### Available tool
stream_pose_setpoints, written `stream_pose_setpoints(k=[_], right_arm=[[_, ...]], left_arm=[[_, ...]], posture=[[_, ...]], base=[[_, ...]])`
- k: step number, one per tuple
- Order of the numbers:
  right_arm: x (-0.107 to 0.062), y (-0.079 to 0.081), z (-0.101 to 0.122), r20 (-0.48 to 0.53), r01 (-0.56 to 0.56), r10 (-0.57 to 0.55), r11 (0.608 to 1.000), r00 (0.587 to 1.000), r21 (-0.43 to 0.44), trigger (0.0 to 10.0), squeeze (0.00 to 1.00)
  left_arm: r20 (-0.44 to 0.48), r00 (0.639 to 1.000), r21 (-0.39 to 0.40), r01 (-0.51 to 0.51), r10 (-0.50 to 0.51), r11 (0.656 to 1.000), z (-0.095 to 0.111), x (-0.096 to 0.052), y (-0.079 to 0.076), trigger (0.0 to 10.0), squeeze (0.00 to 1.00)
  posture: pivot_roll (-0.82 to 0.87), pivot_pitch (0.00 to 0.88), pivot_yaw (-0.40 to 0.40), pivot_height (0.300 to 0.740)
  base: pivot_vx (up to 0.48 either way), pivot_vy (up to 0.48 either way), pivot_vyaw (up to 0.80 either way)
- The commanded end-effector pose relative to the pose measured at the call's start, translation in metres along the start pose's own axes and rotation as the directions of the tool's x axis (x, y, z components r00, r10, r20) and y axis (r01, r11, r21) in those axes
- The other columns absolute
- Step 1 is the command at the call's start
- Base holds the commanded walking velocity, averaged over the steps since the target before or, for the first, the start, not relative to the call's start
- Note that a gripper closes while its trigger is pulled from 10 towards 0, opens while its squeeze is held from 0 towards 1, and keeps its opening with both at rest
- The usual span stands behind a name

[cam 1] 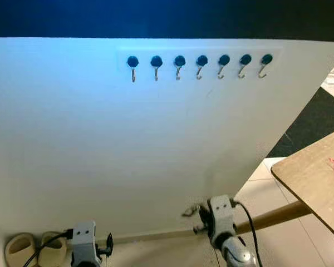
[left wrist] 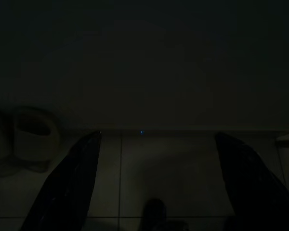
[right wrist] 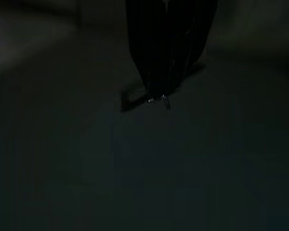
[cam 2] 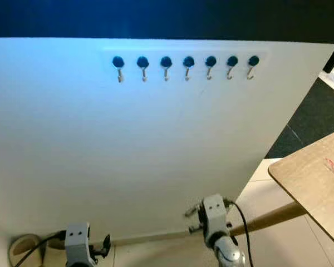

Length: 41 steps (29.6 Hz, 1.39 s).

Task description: Hang keys on a hook

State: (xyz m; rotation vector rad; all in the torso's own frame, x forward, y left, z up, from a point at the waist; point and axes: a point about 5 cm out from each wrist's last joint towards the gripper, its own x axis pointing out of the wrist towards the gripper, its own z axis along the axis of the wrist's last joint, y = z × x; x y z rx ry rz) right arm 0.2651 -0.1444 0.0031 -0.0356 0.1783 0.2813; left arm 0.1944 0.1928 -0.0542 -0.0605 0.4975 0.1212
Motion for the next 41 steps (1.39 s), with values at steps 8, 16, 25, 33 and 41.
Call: stream_pose_setpoints(k=[8,16,25,33,41], right_arm=[[-0.005,0.002,0.066,0.407,0.067,-0.076,0.997,0.91,0.036,10.0,0.0],[-0.028,-0.001,0.125,0.637,0.148,-0.124,0.989,0.761,0.015,10.0,0.0],[-0.041,-0.005,0.187,0.764,0.232,-0.159,0.973,0.626,0.013,10.0,0.0],[-0.037,-0.007,0.232,0.82,0.397,-0.171,0.915,0.546,-0.074,10.0,0.0],[-0.03,-0.003,0.245,0.81,0.424,-0.19,0.902,0.555,-0.078,10.0,0.0]], left_arm=[[0.095,0.993,0.069,0.066,-0.072,0.995,0.008,-0.005,-0.002,10.0,0.0],[0.419,0.866,0.237,0.185,-0.272,0.954,0.072,-0.013,-0.017,10.0,0.0],[0.554,0.652,0.41,0.328,-0.518,0.851,0.135,-0.031,-0.053,10.0,0.0],[0.56,0.447,0.532,0.452,-0.697,0.716,0.176,-0.058,-0.095,10.0,0.0],[0.581,0.359,0.554,0.483,-0.731,0.678,0.205,-0.077,-0.108,10.0,0.0]], posture=[[0.06,0.073,-0.044,0.74],[0.05,0.073,-0.034,0.74],[0.04,0.079,-0.033,0.74],[0.04,0.085,-0.039,0.74],[0.05,0.092,-0.056,0.74]], base=[[0.0,0.0,0.0],[0.0,0.0,0.0],[0.0,0.0,0.0],[0.0,0.0,0.0],[0.0,0.0,0.0]])
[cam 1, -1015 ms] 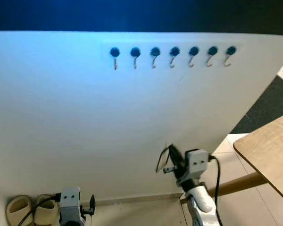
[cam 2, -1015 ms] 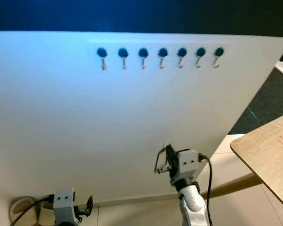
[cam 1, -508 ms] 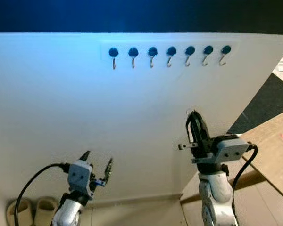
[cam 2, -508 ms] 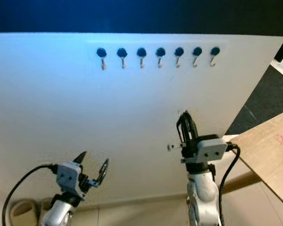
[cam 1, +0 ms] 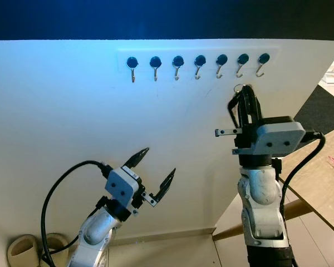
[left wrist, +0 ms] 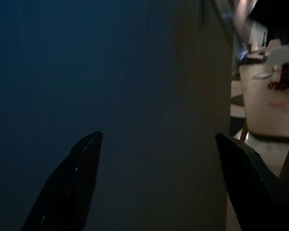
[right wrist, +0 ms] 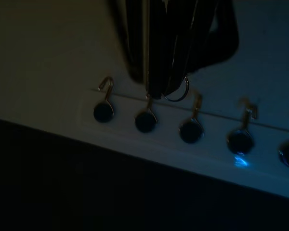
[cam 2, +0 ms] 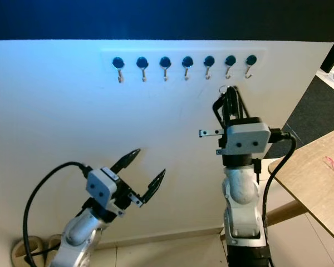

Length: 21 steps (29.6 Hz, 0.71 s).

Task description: Hang keys on a hook

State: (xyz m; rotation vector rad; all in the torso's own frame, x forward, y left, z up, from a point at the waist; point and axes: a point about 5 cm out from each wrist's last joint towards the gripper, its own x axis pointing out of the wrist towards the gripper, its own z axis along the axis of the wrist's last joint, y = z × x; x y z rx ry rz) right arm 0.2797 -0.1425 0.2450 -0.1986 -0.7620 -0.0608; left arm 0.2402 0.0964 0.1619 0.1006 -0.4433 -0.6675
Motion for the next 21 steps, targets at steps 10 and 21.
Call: stream_pose_setpoints(k=[10,21], right_arm=[[0.013,0.009,0.003,-0.023,0.005,-0.007,0.998,1.0,-0.061,10.0,0.0],[0.024,0.027,0.001,-0.04,-0.063,0.062,0.998,0.997,-0.018,10.0,0.0]], left_arm=[[0.033,0.996,0.024,0.076,-0.077,0.997,0.025,0.014,-0.002,10.0,0.0],[0.008,0.996,0.087,0.088,-0.089,0.992,0.029,0.016,-0.001,10.0,0.0]], posture=[[0.05,0.093,-0.058,0.74],[0.06,0.093,-0.065,0.74]], base=[[0.0,0.0,0.0],[0.0,0.0,0.0]])
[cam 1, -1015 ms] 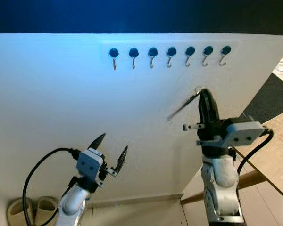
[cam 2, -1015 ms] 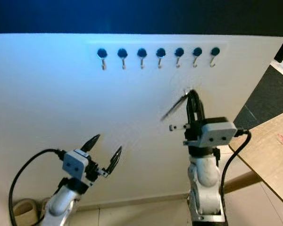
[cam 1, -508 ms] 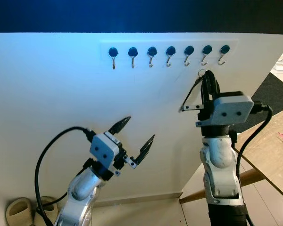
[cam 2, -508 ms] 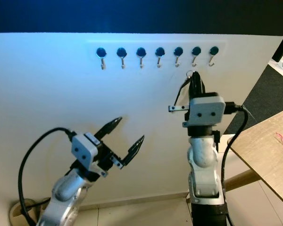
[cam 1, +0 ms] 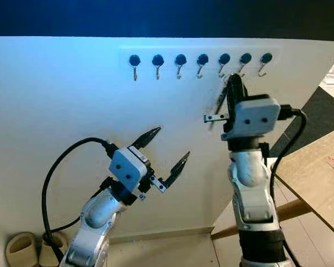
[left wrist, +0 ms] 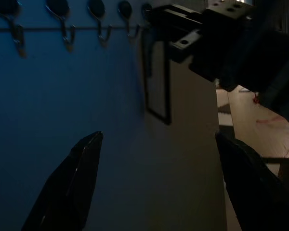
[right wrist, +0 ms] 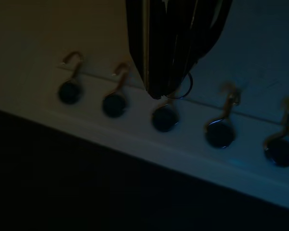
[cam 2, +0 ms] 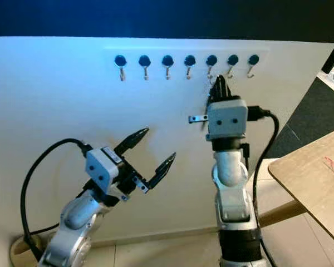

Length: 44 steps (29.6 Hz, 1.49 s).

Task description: Hang keys on a hook

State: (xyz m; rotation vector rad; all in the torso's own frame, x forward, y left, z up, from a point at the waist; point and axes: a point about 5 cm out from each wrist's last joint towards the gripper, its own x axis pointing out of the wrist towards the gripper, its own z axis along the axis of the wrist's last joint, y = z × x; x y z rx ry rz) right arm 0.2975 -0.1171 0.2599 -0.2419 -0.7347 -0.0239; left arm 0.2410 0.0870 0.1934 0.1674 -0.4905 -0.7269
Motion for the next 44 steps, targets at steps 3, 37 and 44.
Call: stream_pose_setpoints(k=[3,37,44], right_arm=[[0.003,0.006,-0.003,-0.025,-0.03,0.03,0.999,0.999,0.021,10.0,0.0],[0.008,0.032,0.012,0.061,-0.167,0.161,0.979,0.985,0.115,10.0,0.0],[0.004,0.035,0.003,0.006,-0.182,0.182,0.975,0.983,0.125,10.0,0.0]], left_arm=[[-0.024,1.0,0.027,0.016,-0.016,1.0,0.002,-0.002,-0.002,10.0,0.0],[-0.04,0.999,0.06,0.022,-0.02,0.998,0.003,0.0,-0.001,10.0,0.0],[-0.047,0.999,0.064,0.029,-0.026,0.998,0.002,0.0,-0.001,10.0,0.0]], posture=[[0.05,0.095,-0.066,0.74],[0.06,0.096,-0.068,0.74],[0.06,0.096,-0.066,0.74]], base=[[0.0,0.0,0.0],[0.0,0.0,0.0],[0.0,0.0,0.0]])
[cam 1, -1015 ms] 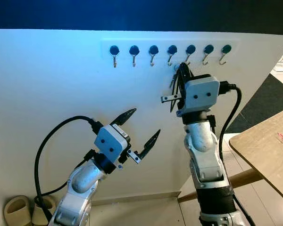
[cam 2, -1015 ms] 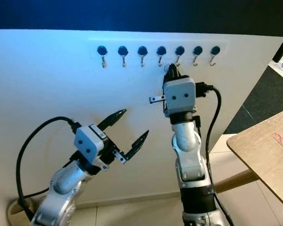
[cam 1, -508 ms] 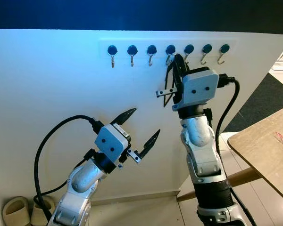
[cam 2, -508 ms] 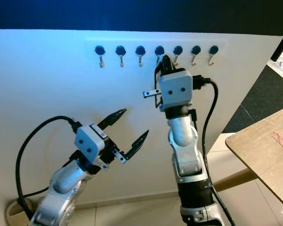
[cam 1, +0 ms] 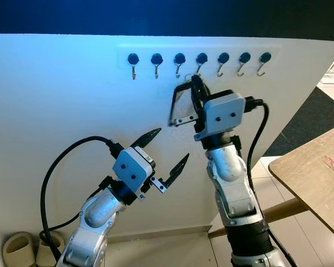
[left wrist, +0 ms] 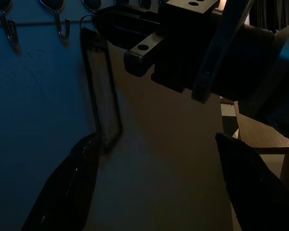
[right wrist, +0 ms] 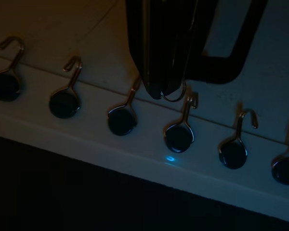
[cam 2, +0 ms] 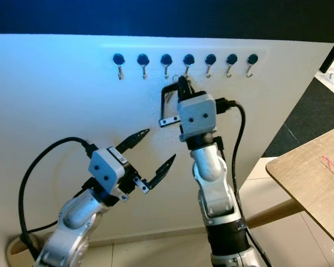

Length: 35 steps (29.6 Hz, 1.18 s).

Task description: Hang keys on a hook

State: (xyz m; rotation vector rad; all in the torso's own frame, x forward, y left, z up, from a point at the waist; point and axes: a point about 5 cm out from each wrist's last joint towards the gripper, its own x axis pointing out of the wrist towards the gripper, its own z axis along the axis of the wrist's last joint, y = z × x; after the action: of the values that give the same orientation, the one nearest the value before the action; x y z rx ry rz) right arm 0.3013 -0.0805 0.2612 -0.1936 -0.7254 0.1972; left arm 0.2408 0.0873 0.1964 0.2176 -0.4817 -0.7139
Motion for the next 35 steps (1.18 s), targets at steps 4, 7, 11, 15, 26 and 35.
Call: stream_pose_setpoints(k=[4,7,11,15,26,35], right_arm=[[-0.003,-0.001,-0.007,-0.039,-0.003,0.003,1.0,0.999,0.004,10.0,0.0],[-0.003,-0.001,-0.008,-0.043,-0.003,0.003,1.0,0.999,0.003,10.0,0.0],[-0.003,-0.001,-0.004,-0.022,-0.001,0.001,1.0,1.0,0.008,10.0,0.0],[-0.001,-0.002,0.005,0.032,0.01,-0.011,1.0,0.999,0.024,10.0,0.0],[0.002,-0.009,0.007,0.024,0.061,-0.063,0.997,0.998,0.052,10.0,0.0],[0.003,-0.016,0.001,-0.026,0.122,-0.12,0.989,0.992,0.088,10.0,0.0]], left_arm=[[-0.022,0.999,0.023,0.032,-0.031,0.999,-0.001,0.0,-0.002,10.0,0.0],[-0.022,0.999,0.024,0.033,-0.032,0.999,-0.001,0.0,-0.002,10.0,0.0],[-0.023,0.999,0.028,0.032,-0.031,0.999,-0.001,-0.001,-0.002,10.0,0.0],[-0.021,0.999,0.033,0.031,-0.031,0.999,0.0,0.0,-0.002,10.0,0.0],[-0.021,0.999,0.038,0.041,-0.04,0.998,0.0,0.0,-0.002,10.0,0.0],[-0.023,0.999,0.044,0.044,-0.043,0.998,0.0,0.0,-0.002,10.0,0.0]], posture=[[0.06,0.096,-0.066,0.74],[0.06,0.096,-0.066,0.74],[0.06,0.098,-0.067,0.74],[0.06,0.097,-0.066,0.74],[0.06,0.098,-0.065,0.74],[0.06,0.096,-0.064,0.74]], base=[[0.0,0.0,0.0],[0.0,0.0,0.0],[0.0,0.0,0.0],[0.0,0.0,0.0],[0.0,0.0,0.0],[0.0,0.0,0.0]])
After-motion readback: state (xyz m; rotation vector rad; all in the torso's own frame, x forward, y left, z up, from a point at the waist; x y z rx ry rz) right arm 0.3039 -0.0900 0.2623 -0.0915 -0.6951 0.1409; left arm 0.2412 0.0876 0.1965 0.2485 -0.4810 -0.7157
